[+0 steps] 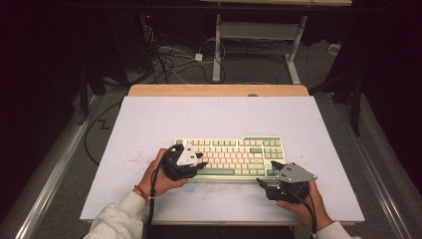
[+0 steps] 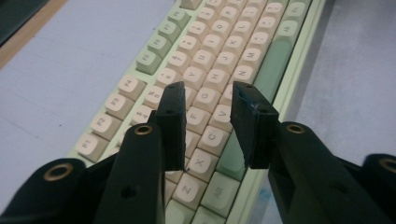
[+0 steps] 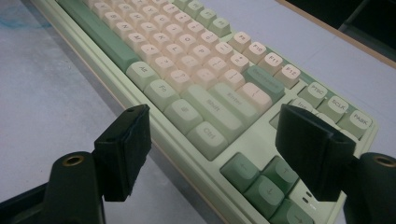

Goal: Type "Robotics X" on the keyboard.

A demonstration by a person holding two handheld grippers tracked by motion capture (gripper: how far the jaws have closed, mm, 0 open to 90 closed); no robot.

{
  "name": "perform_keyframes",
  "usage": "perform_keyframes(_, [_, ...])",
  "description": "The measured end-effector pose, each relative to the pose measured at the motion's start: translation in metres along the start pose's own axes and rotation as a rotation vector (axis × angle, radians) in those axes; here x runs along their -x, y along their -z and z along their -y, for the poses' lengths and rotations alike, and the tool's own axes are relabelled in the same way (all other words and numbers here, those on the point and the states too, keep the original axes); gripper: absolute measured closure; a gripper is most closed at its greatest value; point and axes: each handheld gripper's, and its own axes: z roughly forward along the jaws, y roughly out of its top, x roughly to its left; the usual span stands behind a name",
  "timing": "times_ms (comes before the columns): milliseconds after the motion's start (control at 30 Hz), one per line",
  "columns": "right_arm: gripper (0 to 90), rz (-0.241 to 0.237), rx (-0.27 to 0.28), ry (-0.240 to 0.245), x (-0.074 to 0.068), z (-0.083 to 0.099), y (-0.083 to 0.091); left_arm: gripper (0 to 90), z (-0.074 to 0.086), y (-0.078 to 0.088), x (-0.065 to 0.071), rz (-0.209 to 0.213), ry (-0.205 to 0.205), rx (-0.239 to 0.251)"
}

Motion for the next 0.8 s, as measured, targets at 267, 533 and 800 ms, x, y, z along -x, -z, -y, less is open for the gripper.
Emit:
perform_keyframes(267, [27.4, 0.006, 0.0, -0.003, 0.0, 0.0, 0.0, 41.0, 0.009, 0.007, -0.001, -0.065, 0.008, 0.011])
perform_keyframes(533, [27.5, 0.012, 0.002, -0.007, 0.002, 0.0, 0.002, 23.3, 0.024, 0.024, -0.007, -0.133, 0.08, 0.061])
perform_keyframes(800, [27.9, 0.028, -0.002, -0.013, 0.003, 0.0, 0.002, 20.8, 0.044, 0.036, -0.004, -0.185, 0.091, 0.067])
